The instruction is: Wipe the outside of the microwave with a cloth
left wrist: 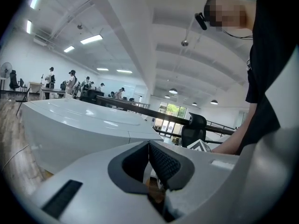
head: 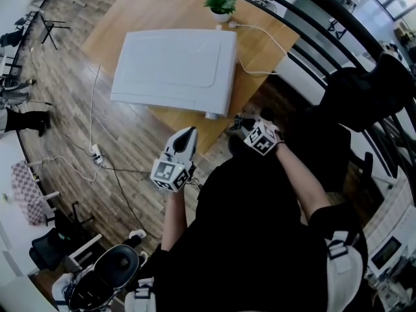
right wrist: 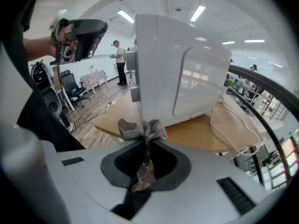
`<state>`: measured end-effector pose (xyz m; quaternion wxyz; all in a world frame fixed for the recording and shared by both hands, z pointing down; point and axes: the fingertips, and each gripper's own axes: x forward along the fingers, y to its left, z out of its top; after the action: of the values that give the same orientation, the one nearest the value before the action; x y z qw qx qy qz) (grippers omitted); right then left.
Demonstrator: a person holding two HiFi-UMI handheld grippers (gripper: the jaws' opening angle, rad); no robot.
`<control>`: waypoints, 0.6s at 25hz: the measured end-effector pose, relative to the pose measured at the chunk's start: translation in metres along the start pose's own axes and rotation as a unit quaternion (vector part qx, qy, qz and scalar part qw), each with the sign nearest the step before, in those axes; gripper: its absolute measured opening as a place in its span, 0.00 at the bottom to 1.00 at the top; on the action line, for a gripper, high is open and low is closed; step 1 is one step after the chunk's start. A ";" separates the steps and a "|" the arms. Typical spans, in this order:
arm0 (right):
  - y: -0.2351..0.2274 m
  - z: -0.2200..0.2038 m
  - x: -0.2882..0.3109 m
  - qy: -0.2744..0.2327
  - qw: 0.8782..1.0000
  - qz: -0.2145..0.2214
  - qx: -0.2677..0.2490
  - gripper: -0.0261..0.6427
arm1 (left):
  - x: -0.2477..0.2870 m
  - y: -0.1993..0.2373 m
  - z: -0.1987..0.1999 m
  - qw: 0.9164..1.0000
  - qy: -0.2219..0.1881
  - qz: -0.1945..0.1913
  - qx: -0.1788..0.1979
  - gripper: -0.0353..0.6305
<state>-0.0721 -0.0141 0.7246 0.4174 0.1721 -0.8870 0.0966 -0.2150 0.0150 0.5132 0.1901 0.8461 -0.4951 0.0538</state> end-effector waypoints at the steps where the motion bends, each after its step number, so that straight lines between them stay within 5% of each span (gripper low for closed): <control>1: -0.004 0.002 -0.007 -0.004 1.000 -0.006 -0.002 0.08 | 0.002 -0.001 0.000 1.000 0.000 -0.003 0.001 0.06; 15: -0.084 0.045 -0.122 -0.099 0.991 -0.085 0.031 0.08 | 0.028 -0.012 0.029 1.000 -0.014 0.010 0.010 0.06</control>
<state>0.0005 -0.0786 0.6043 0.3285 0.2682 -0.9029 0.0709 -0.1938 -0.0137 0.4912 0.1739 0.8436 -0.5057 0.0484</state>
